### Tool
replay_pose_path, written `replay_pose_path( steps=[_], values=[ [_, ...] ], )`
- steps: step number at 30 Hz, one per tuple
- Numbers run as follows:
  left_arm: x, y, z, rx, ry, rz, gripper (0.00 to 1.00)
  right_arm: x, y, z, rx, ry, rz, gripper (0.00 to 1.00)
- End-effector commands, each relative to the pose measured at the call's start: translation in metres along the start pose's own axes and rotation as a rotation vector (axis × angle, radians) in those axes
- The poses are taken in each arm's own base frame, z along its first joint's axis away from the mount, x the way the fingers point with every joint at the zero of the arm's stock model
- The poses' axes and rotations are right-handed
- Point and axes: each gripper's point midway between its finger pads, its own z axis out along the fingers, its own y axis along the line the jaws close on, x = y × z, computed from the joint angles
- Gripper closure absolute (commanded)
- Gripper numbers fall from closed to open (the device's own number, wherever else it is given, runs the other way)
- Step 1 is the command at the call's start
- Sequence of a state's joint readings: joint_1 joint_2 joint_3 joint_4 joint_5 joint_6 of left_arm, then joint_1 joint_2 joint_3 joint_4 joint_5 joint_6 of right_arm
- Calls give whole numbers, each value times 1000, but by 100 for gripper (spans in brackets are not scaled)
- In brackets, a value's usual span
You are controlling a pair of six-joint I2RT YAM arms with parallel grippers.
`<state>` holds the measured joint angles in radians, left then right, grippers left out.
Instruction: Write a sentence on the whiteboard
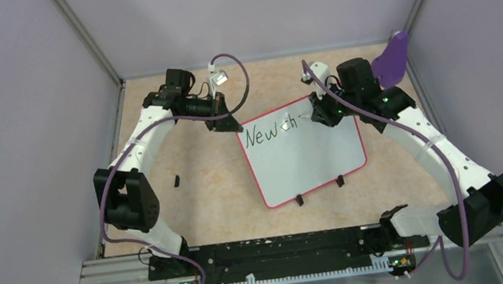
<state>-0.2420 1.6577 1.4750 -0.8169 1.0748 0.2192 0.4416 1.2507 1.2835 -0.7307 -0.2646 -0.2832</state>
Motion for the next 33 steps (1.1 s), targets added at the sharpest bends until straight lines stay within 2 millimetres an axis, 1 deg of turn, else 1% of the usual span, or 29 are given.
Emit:
replay_pose_path(
  steps=[1, 7, 13, 23, 29, 33],
  values=[
    [6, -8, 3, 11, 21, 21, 100, -22, -3, 3, 18, -56, -12, 100],
    [6, -7, 3, 9, 21, 23, 100, -20, 5, 7, 1, -45, -24, 100],
    [6, -8, 3, 9, 20, 24, 100, -5, 10, 10, -9, -16, -15, 100],
    [7, -6, 4, 10, 24, 16, 100, 9, 9, 2, 19, 8, -23, 100],
    [7, -6, 4, 9, 25, 14, 100, 3, 1, -4, 59, 0, -39, 100],
    [7, -6, 4, 9, 25, 13, 100, -6, -7, -8, 83, -23, -36, 100]
  ],
)
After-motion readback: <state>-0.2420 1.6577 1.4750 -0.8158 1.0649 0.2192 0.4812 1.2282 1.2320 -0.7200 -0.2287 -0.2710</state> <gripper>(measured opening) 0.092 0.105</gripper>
